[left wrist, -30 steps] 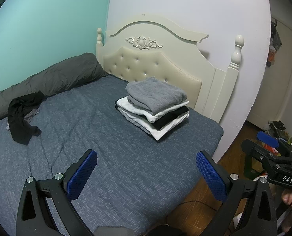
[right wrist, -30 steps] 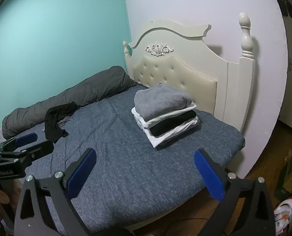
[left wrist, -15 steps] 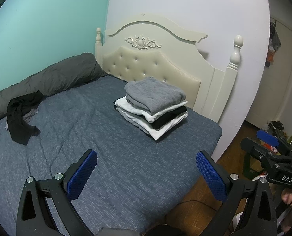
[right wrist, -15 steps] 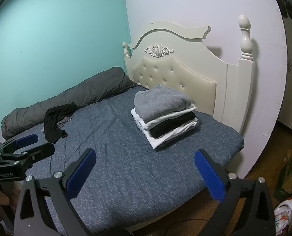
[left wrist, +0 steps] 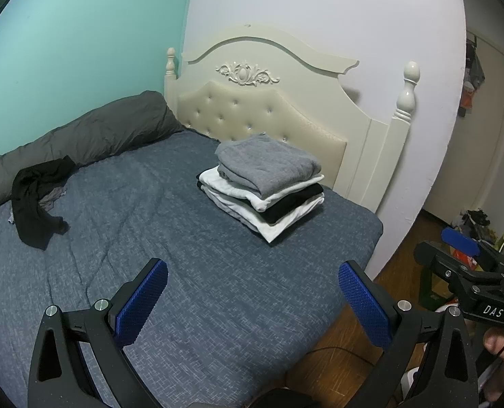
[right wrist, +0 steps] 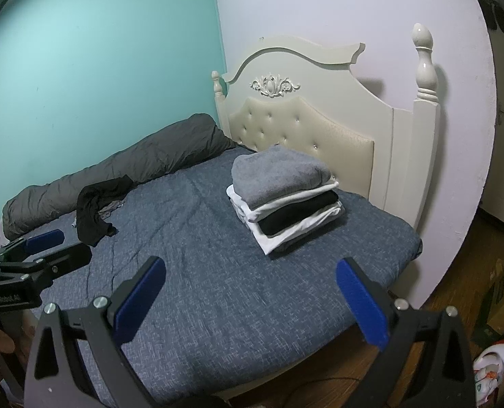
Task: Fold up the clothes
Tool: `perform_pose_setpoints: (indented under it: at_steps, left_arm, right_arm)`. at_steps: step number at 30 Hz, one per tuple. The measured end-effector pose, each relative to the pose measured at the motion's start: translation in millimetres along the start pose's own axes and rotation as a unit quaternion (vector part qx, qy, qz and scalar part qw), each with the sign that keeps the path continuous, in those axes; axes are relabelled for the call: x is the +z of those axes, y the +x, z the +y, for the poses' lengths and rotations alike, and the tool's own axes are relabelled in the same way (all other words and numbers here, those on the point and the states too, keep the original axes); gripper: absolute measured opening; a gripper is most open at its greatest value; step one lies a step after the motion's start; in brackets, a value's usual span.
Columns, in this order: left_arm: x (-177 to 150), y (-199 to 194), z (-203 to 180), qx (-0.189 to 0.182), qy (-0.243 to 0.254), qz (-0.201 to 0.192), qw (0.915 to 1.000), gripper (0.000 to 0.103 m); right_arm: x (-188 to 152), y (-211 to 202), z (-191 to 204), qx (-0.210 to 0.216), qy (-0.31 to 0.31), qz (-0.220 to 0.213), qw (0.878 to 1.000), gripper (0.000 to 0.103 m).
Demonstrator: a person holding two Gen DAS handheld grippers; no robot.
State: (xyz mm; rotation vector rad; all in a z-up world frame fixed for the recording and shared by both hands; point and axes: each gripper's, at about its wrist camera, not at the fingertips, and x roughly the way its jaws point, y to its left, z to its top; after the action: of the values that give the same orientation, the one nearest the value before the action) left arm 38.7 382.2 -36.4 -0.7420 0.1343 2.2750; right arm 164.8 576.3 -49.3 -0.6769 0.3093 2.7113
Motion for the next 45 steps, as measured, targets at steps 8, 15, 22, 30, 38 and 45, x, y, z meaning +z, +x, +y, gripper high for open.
perform_pose_setpoints:
  at_steps: [8, 15, 22, 30, 38, 45]
  left_arm:
    - [-0.4, 0.7, 0.6, 0.000, 0.000, 0.006, 1.0000, 0.103]
    - [-1.0, 0.7, 1.3, -0.004, 0.001, 0.006, 1.0000, 0.103]
    - [-1.9, 0.2, 3.4, -0.001, -0.002, 0.004, 1.0000, 0.103]
    - [-3.4, -0.6, 3.5, -0.004, -0.002, 0.004, 1.0000, 0.103]
    - [-3.0, -0.6, 2.3, -0.006, -0.002, 0.004, 1.0000, 0.103]
    - [-3.3, -0.3, 0.0, -0.009, -0.002, 0.004, 1.0000, 0.103]
  right_arm:
    - [-0.2, -0.4, 0.2, 0.000, 0.001, -0.001, 1.000, 0.101]
    - [0.2, 0.3, -0.3, 0.001, 0.000, 0.000, 1.000, 0.101]
    - [-0.6, 0.5, 0.4, 0.000, 0.000, 0.000, 1.000, 0.101]
    - [-2.5, 0.4, 1.2, 0.000, 0.000, 0.001, 1.000, 0.101]
    - [-2.8, 0.6, 0.8, -0.001, 0.000, 0.001, 1.000, 0.101]
    - [-4.5, 1.1, -0.7, -0.002, 0.002, 0.003, 1.000, 0.101]
